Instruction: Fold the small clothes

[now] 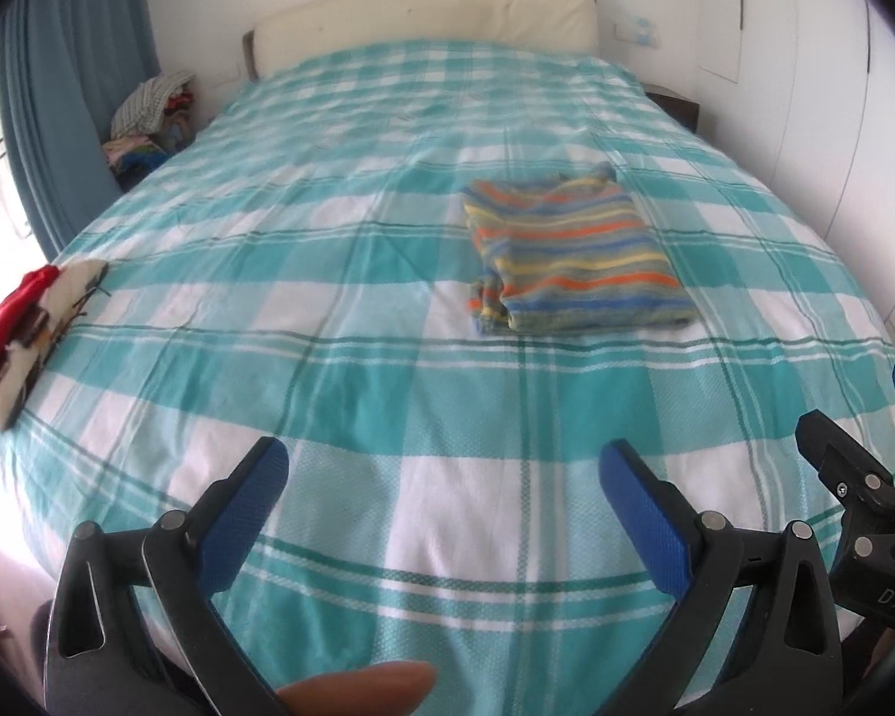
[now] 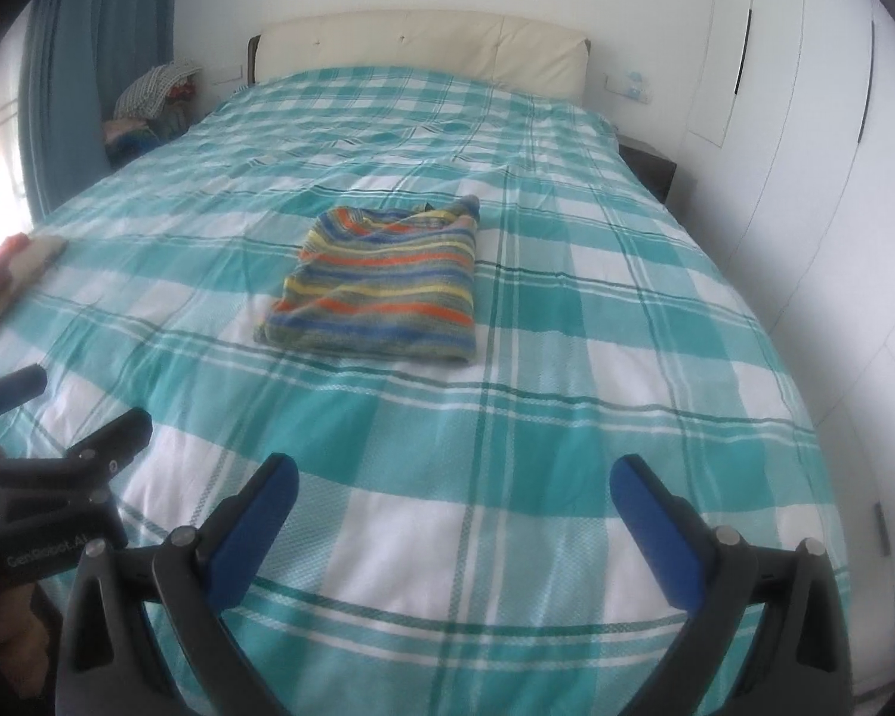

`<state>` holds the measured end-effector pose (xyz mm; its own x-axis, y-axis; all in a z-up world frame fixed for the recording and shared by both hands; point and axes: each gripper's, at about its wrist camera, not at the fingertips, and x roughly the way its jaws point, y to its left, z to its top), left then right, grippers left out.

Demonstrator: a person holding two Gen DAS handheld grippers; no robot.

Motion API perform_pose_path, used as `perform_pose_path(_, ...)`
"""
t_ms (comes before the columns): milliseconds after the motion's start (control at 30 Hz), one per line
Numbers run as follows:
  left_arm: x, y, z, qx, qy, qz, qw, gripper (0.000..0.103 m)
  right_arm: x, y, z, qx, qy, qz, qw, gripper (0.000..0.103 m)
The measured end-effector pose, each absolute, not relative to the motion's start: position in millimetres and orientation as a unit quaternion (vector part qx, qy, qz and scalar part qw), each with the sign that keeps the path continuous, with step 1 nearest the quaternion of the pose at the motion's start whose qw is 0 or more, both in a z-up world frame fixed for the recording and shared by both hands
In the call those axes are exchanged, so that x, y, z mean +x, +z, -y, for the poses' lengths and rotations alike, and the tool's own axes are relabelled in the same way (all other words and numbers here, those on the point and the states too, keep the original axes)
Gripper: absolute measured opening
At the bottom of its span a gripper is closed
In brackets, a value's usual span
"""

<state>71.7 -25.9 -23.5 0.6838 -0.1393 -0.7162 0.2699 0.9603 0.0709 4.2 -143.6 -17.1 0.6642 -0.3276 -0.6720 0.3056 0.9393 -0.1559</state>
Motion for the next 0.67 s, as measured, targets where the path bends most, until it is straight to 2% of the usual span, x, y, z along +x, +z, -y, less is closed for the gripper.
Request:
perform_pose_path(300, 65.3, 1.5, 21.6, 0.061, -0.129, -0.388, 0.910, 0.103, -8.2, 9.8, 142.1, -0.025, -0.186, -0.357, 0.915, 0.103)
perform_pose_path(667, 57.4, -0.2, 31.4, 0.062, -0.145, -0.383, 0.910, 0.103, -12.6, 6.7, 150.8, -0.020, -0.199, -0.361, 0.911, 0.103)
